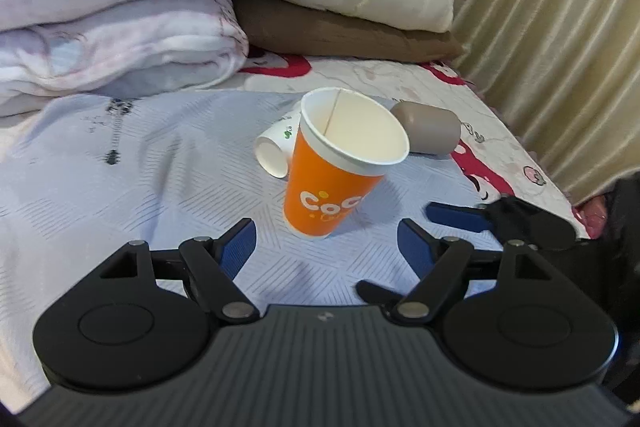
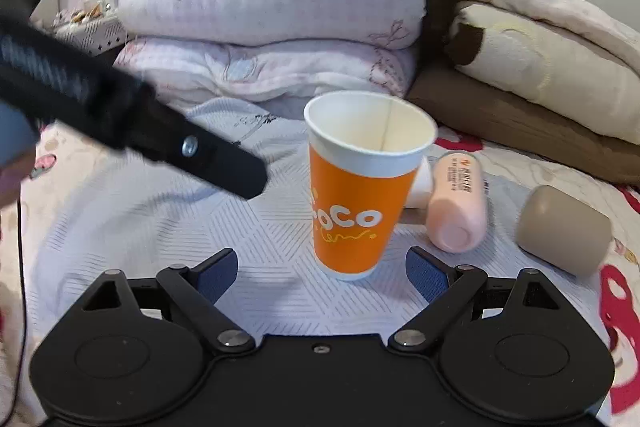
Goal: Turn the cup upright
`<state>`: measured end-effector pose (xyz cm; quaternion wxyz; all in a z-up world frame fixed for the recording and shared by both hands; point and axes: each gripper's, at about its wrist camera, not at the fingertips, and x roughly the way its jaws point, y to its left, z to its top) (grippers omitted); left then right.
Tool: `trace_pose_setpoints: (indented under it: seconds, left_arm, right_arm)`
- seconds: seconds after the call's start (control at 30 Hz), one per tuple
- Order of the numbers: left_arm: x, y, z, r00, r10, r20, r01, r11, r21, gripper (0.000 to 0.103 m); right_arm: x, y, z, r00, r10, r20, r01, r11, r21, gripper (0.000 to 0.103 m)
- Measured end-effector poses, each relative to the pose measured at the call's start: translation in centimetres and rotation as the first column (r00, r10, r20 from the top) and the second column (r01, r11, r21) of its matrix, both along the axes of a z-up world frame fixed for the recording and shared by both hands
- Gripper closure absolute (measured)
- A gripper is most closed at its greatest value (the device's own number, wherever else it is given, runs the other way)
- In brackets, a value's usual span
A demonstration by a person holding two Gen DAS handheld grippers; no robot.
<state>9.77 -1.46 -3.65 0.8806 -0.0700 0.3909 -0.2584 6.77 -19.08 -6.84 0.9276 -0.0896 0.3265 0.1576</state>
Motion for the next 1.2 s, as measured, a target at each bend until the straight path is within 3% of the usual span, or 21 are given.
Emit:
trace_pose_setpoints:
  seconds: [0.17,0.47,0.67,0.77,0.97,1.2]
  left_arm:
    - [-2.1,0.8,2.7,1.000,0.005,-0.009,-0.006,0.997,-0.076,0.024]
    - [-5.4,0.6,5.0,0.999,0.028,0.043,-0.027,0.999,-0.028,0.017]
    - [-6.8,0.3,4.4,0.995,0.100,0.006,-0.100,0.994,0.036,0.015]
    - [-7.6,0.5,4.3,0.985,0.172,0.002,-0.172,0.983,0.071,0.007]
    - [-9.3,0.5,4.3,0.967,0.254,-0.033,-0.245,0.956,0.161,0.007]
    - [-11.5,-0.1,5.2,0.957,0.285,-0.051,-0.268,0.938,0.221,0.006]
  right_arm:
    - [-1.6,-0.9,2.3,0.998,-0.050,0.027,0.050,0.999,0.021,0.009]
    - [-4.6,-2.2,5.0,0.987,-0.142,0.072,0.138,0.989,0.059,0.009]
    - [-6.8,-3.4,5.3,0.981,-0.192,0.027,0.189,0.979,0.081,0.009]
    - [-7.9,-3.7,5.6,0.977,-0.211,0.031,0.208,0.975,0.084,0.009]
    - [-9.6,-3.4,6.8,0.973,-0.231,0.018,0.229,0.970,0.084,0.003]
    - [-9.9,-4.2,7.9,0.934,-0.344,-0.098,0.354,0.927,0.119,0.000]
